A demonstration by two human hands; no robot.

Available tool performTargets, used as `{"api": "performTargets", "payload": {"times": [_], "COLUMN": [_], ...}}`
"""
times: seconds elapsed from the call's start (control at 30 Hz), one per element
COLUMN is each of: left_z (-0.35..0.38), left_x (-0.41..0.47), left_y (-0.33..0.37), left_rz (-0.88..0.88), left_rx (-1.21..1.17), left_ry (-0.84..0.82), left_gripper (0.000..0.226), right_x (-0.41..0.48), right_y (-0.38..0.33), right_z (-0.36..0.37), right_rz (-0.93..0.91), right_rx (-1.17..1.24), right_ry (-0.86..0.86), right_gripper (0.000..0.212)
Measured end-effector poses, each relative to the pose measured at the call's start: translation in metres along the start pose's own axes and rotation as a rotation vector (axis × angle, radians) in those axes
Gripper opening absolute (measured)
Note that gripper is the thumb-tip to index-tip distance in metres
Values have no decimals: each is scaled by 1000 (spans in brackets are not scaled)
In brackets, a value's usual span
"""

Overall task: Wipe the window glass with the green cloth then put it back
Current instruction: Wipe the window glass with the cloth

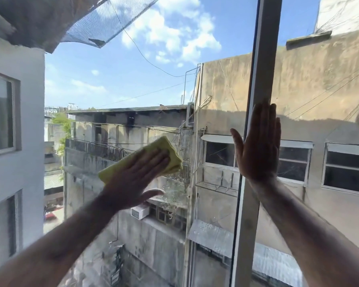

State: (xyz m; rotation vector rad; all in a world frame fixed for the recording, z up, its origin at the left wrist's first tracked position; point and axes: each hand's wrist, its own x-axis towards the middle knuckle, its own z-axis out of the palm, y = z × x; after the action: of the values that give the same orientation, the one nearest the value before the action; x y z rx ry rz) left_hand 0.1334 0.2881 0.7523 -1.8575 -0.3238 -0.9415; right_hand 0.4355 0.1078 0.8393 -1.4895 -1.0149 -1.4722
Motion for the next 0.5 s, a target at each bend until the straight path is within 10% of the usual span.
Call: {"api": "performTargets", "payload": {"times": [0.13,0.23,0.5], "left_z": [-14,-25,1], "left_x": [74,141,46], "left_y": [-42,-35,96], "left_rz": [-682,-855,185], "left_rx": [-73,-131,-108], "left_ry": [128,180,-73], "left_gripper": [82,80,88], "right_x": [0,0,-1], "right_y": [0,0,-2], "right_z": [0,-1,-3], "right_rz": [3,4,10], "right_rx": [-17,-13,-34], "right_ry": [-7,-4,23], "right_gripper": [81,79,73]}}
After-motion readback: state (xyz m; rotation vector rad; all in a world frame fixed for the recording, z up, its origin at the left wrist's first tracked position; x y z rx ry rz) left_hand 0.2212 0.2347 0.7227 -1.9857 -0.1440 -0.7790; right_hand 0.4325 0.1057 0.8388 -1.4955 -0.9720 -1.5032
